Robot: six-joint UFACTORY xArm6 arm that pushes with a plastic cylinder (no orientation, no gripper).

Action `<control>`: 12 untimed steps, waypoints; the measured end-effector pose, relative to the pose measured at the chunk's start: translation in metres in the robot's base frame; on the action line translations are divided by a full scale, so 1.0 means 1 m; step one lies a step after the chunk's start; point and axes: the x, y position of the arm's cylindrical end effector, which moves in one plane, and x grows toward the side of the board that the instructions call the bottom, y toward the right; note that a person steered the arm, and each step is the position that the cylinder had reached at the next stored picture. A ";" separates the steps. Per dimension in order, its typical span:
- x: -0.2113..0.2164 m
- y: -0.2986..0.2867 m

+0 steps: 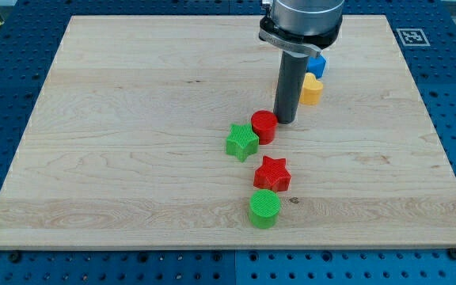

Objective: Separate the yellow blocks away from each other

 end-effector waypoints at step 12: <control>-0.056 0.024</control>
